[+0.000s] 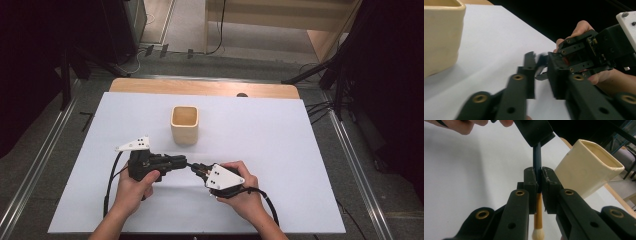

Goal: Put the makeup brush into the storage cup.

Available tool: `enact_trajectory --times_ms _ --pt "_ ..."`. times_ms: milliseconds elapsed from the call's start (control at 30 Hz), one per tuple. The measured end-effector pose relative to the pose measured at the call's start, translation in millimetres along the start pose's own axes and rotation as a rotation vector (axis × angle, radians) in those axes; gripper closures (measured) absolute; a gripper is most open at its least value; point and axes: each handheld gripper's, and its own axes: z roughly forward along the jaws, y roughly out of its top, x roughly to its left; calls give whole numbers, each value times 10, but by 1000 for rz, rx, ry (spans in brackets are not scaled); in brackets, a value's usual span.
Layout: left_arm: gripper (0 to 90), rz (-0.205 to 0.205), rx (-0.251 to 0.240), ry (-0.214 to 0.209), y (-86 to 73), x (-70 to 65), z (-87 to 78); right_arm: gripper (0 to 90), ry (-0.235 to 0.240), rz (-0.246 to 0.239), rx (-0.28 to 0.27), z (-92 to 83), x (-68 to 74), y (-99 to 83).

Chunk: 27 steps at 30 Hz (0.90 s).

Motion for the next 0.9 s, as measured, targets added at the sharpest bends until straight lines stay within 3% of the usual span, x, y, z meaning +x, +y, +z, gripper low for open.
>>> enact_trajectory --times_ms 67,167,233,267,400,433,467,500,533,600,667,733,767,867,900 --pt "853 -1 -1 -2 -6 2 4 822 -4 9 0 6 0 -4" --pt "855 22 -7 25 -5 -11 -7 538 -30 53 7 13 13 11" --pt "855 26 -15 34 -4 -19 -11 428 -55 99 28 7 19 34" --pt "855 44 -25 66 -3 -39 -22 398 -58 130 30 0 12 42" --pt "855 72 -57 109 -6 -57 -51 366 -76 270 -16 -58 -33 52" --pt "855 72 -57 109 -6 -57 -51 366 -76 270 -16 -58 -33 52" --pt "855 85 -75 134 -8 -64 -67 347 -83 351 -44 -87 -56 48" --pt "855 85 -75 134 -8 -64 -67 347 -83 351 -44 -87 -56 48" --pt "855 87 -95 150 -8 -65 -85 321 -78 458 -56 -112 -64 45" --pt "856 89 -103 158 -8 -67 -95 251 -80 517 -56 -115 -49 52" --pt "855 99 -117 173 -7 -70 -107 119 -118 564 -44 -103 -10 79" --pt "856 103 -129 182 -4 -78 -115 77 -136 581 -39 -95 10 94" --pt "855 111 -141 189 -3 -86 -122 0 -159 640 -39 -73 44 125" --pt "855 117 -158 201 -7 -102 -124 0 -175 720 -63 -54 70 145" --pt "855 117 -158 201 -7 -102 -124 0 -175 720 -63 -54 70 145"
